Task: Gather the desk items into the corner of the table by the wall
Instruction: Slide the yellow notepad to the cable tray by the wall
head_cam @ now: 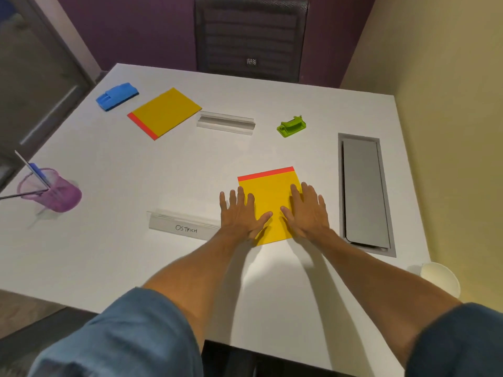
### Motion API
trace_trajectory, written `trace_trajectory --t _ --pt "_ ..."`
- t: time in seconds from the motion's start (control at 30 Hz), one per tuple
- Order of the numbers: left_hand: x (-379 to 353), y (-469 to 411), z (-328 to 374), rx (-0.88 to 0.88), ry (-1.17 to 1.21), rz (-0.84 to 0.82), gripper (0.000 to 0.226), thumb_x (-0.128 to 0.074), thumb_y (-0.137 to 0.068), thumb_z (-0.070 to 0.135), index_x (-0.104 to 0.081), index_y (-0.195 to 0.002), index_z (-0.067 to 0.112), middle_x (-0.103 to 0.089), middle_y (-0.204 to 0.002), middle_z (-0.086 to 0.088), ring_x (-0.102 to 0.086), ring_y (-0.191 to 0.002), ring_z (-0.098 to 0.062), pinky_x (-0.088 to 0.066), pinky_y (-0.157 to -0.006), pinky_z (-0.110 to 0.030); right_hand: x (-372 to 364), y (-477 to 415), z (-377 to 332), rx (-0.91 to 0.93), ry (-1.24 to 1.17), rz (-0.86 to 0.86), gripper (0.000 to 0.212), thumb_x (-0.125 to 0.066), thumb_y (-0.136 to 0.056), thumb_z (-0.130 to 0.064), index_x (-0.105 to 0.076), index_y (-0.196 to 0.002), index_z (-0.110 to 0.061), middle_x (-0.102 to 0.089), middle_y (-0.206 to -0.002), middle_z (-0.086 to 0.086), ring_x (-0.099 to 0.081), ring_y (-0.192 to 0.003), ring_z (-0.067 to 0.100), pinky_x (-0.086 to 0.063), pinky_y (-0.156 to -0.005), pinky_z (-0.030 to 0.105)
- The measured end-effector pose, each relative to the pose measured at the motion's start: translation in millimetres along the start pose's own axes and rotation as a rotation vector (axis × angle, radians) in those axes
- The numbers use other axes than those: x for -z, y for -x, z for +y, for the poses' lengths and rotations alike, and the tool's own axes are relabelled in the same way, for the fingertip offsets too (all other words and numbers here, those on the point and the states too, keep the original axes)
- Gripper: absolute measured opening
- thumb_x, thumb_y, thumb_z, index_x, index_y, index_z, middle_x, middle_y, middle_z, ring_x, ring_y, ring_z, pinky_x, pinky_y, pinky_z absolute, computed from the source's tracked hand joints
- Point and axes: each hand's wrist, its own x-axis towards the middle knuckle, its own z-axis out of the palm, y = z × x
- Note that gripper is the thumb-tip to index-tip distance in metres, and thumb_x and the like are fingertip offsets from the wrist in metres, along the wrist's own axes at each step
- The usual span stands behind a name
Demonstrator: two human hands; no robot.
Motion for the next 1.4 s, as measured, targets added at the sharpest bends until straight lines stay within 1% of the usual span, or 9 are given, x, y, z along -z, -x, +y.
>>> trace_trajectory --t 0.23,0.5,0.67,0.8,1.0,1.13,1.2,1.3,1.4 --pt "-12.1 -18.9 2.9 0.043 0.091 -0.122 0.084 -0.023 -0.090 0.072 -0.017 -0.151 0.014 -0.007 -0.161 -0.016 -0.007 -0.148 -0.035 -0.004 -0.118 -0.055 -4.8 -22.8 4.9 -0.112 -0.173 -0.098 0.076 -0.042 -0.097 -0.051 -0.008 -0.155 -0.015 -0.006 -0.161 0.015 -0.012 -0.148 0.036 -0.027 -0.114 0.052" --pt "-9.5 -24.1 18.1 0.148 0.257 -0.054 0.075 -0.031 -0.093 0.066 -0.037 -0.139 0.007 -0.038 -0.144 -0.018 -0.038 -0.131 -0.034 -0.039 -0.104 -0.046 -9.2 -36.2 0.4 -0.185 -0.156 -0.097 0.062 -0.057 -0.093 -0.045 -0.032 -0.139 -0.012 -0.040 -0.136 0.017 -0.040 -0.126 0.034 -0.042 -0.098 0.045" --pt "4.7 -35.9 28.9 0.296 0.578 -0.021 0.067 -0.038 -0.096 0.056 -0.039 -0.137 0.002 -0.045 -0.137 -0.020 -0.041 -0.127 -0.035 -0.038 -0.100 -0.045 -4.4 -41.6 -2.6 -0.302 -0.292 -0.082 0.065 -0.067 -0.088 -0.036 -0.033 -0.139 -0.012 -0.040 -0.135 0.017 -0.040 -0.126 0.035 -0.043 -0.098 0.047" --pt "14.4 -43.8 31.2 0.538 0.982 0.015 0.068 -0.051 -0.092 0.050 -0.034 -0.138 0.003 -0.049 -0.136 -0.019 -0.048 -0.122 -0.037 -0.042 -0.099 -0.048 1.5 -42.4 2.3 -0.497 -0.563 -0.103 0.072 -0.075 -0.081 -0.035 -0.035 -0.136 -0.011 -0.043 -0.133 0.017 -0.043 -0.125 0.036 -0.043 -0.099 0.047" --pt "22.1 -39.7 21.1 0.737 1.478 -0.034 0.045 -0.052 -0.094 0.040 -0.045 -0.125 0.007 -0.055 -0.118 -0.013 -0.053 -0.095 -0.026 -0.044 -0.080 -0.038 1.9 -24.3 12.8 -0.641 -0.777 -0.083 0.055 -0.077 -0.081 -0.030 -0.054 -0.124 -0.006 -0.055 -0.128 0.017 -0.055 -0.115 0.037 -0.048 -0.100 0.049" --pt "24.2 -31.5 19.5 0.711 1.522 -0.011 0.020 -0.052 -0.095 0.029 -0.051 -0.089 0.010 -0.057 -0.087 -0.006 -0.051 -0.067 -0.016 -0.043 -0.061 -0.029 7.6 -6.7 15.7 -0.698 -0.962 0.002 0.047 -0.074 -0.083 -0.010 -0.055 -0.126 -0.005 -0.059 -0.126 0.018 -0.061 -0.108 0.036 -0.051 -0.096 0.050" --pt "28.8 -26.6 23.4 0.675 1.490 0.012 0.017 -0.053 -0.095 0.026 -0.052 -0.086 0.012 -0.056 -0.077 -0.003 -0.049 -0.062 -0.015 -0.038 -0.054 -0.027 13.3 2.4 16.9 -0.719 -1.019 0.036 0.048 -0.071 -0.083 -0.003 -0.053 -0.128 -0.006 -0.060 -0.126 0.017 -0.062 -0.106 0.035 -0.053 -0.093 0.048" --pt "40.5 -19.9 34.2 0.589 1.465 -0.022 0.012 -0.054 -0.094 0.025 -0.052 -0.090 0.013 -0.054 -0.076 -0.001 -0.050 -0.066 -0.016 -0.045 -0.064 -0.032 26.2 16.0 21.1 -0.729 -1.051 0.074 0.052 -0.071 -0.083 -0.003 -0.050 -0.131 -0.008 -0.059 -0.126 0.017 -0.062 -0.098 0.029 -0.055 -0.086 0.041" --pt "55.0 -17.7 49.6 0.467 1.404 -0.059 0.010 -0.055 -0.095 0.023 -0.051 -0.097 0.014 -0.056 -0.084 -0.002 -0.056 -0.083 -0.024 -0.051 -0.087 -0.044 41.2 28.8 32.7 -0.747 -1.032 0.127 0.062 -0.073 -0.084 -0.008 -0.044 -0.139 -0.009 -0.053 -0.135 0.016 -0.059 -0.110 0.031 -0.053 -0.090 0.038"
